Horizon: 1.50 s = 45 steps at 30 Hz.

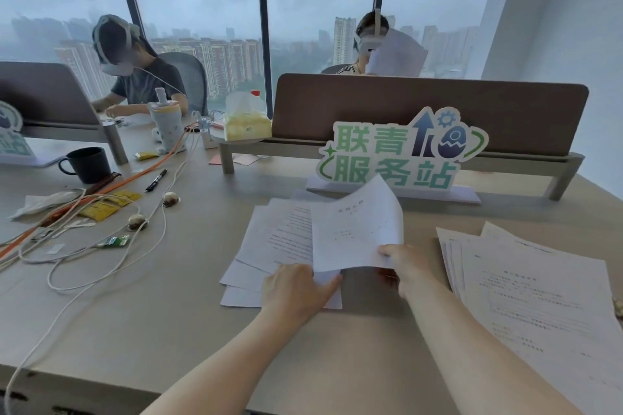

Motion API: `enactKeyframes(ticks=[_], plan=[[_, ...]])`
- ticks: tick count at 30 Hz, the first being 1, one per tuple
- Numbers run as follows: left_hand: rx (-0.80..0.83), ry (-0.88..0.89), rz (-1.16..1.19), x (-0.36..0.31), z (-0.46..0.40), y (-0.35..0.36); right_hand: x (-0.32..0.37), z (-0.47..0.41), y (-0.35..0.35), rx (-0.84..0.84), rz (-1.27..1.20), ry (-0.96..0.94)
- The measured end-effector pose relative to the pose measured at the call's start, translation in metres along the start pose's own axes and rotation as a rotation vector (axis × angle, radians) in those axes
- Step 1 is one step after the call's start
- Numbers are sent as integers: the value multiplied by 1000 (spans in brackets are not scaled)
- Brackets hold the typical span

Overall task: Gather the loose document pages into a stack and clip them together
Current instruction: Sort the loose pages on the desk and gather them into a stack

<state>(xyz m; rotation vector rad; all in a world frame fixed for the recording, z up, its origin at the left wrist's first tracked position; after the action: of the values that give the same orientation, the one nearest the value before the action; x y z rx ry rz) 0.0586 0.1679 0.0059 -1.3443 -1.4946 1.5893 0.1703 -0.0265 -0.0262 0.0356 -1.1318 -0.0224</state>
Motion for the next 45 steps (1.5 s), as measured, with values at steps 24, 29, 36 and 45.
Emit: enactKeyframes(ticks=[24, 29, 36, 45], plan=[[176, -422, 248, 115, -52, 10, -11, 19, 73, 66, 297, -33], [147, -518, 612, 111, -46, 9, -18, 20, 77, 100, 276, 23], [11, -409, 1100, 109, -50, 4, -22, 21, 74, 133, 388, 18], [-38, -177, 1404, 80, -39, -29, -5, 13, 35, 142, 134, 57]])
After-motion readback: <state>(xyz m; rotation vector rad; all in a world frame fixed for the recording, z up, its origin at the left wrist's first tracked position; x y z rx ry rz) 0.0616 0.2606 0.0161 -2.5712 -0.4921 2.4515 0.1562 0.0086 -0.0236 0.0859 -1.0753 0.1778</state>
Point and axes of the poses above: each hand's wrist, its own z-axis away from the middle knuckle, its own y-axis out of the palm, x = y × z, the point moved 8 cm from there along -z, towards the middle knuckle
